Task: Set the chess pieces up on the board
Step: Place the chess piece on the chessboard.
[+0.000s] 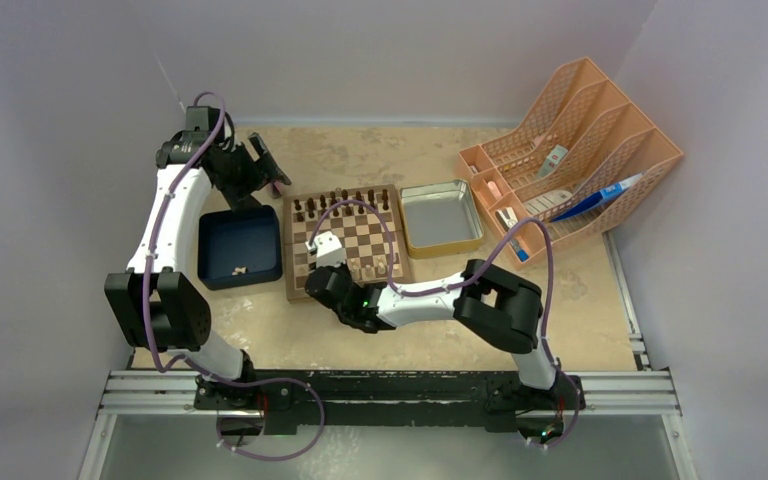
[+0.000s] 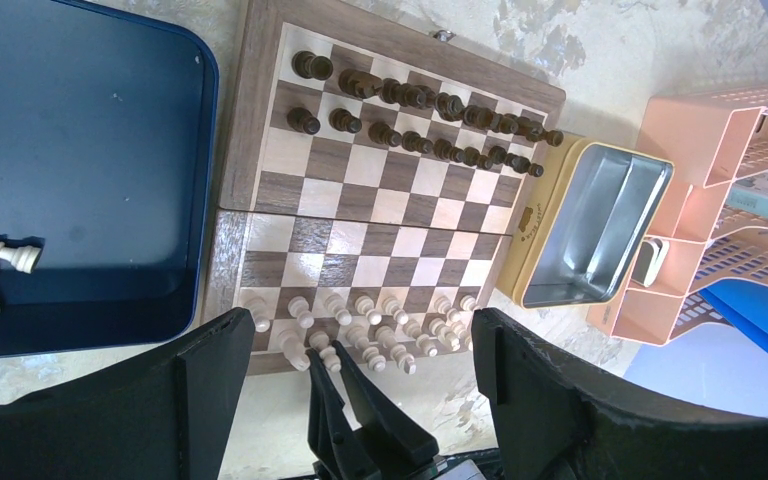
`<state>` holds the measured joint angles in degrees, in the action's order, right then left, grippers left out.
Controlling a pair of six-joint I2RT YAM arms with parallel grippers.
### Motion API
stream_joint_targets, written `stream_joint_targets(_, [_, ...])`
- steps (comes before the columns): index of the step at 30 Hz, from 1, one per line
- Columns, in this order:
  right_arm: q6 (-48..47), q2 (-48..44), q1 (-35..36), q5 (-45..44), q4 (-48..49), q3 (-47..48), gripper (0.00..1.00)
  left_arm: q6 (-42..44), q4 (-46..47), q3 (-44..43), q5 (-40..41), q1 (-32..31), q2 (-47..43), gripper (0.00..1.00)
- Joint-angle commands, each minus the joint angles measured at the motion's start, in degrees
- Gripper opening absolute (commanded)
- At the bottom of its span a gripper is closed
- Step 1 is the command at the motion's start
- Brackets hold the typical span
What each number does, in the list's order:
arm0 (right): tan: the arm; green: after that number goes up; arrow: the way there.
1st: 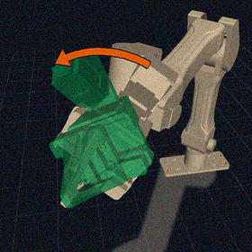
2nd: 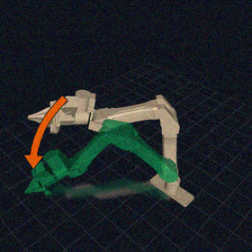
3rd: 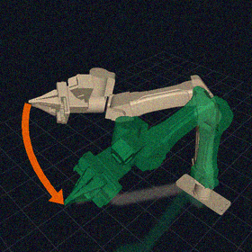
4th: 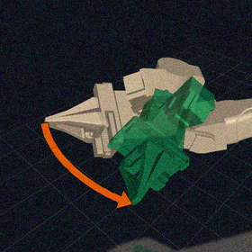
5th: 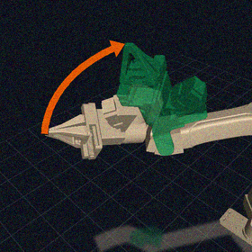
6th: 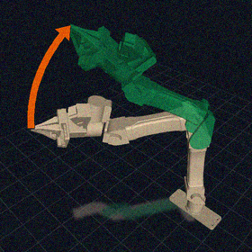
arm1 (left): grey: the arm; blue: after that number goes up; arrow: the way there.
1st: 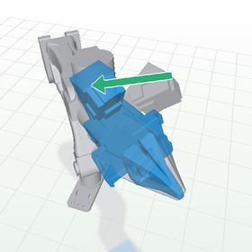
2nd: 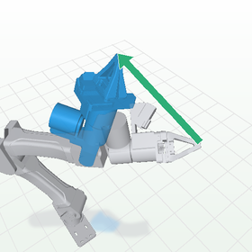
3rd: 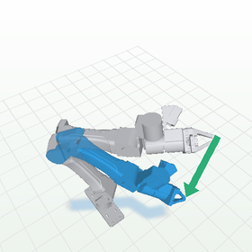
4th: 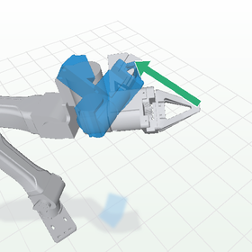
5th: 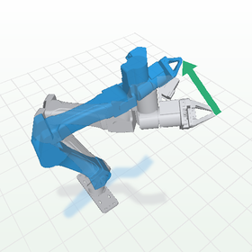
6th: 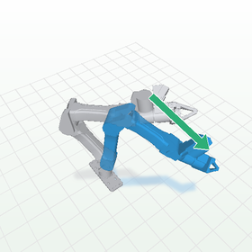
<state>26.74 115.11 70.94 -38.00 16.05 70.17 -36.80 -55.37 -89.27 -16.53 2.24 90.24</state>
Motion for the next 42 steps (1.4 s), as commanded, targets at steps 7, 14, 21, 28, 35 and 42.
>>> stream_joint_targets(7, [-1.1,0.3,0.1,-2.0,0.3,1.9,0.24,0.6,1.4,-2.2,-0.9,0.3,-0.6,0.80])
stream_joint_targets(14, [-1.4,0.4,0.1,-2.0,0.3,2.1,0.26,0.5,1.7,-1.9,-1.1,0.3,-0.8,0.80])
stream_joint_targets(21, [-2.3,0.2,0.1,-1.9,1.0,2.7,0.32,0.4,1.8,-1.3,-2.1,0.3,-1.3,0.80])
stream_joint_targets(28, [-2.3,-0.7,0.1,-1.8,0.6,3.3,0.32,0.6,2.0,-0.8,-3.1,0.3,-1.4,0.79])
stream_joint_targets(35, [-2.4,-2.1,0.1,-2.8,0.1,3.2,0.32,0.7,1.9,-1.1,-4.8,0.3,-1.5,0.78])
stream_joint_targets(42, [-2.9,-3.7,0.1,-3.7,-1.0,3.4,0.33,0.6,1.4,-0.8,-4.5,0.3,-1.7,0.78])
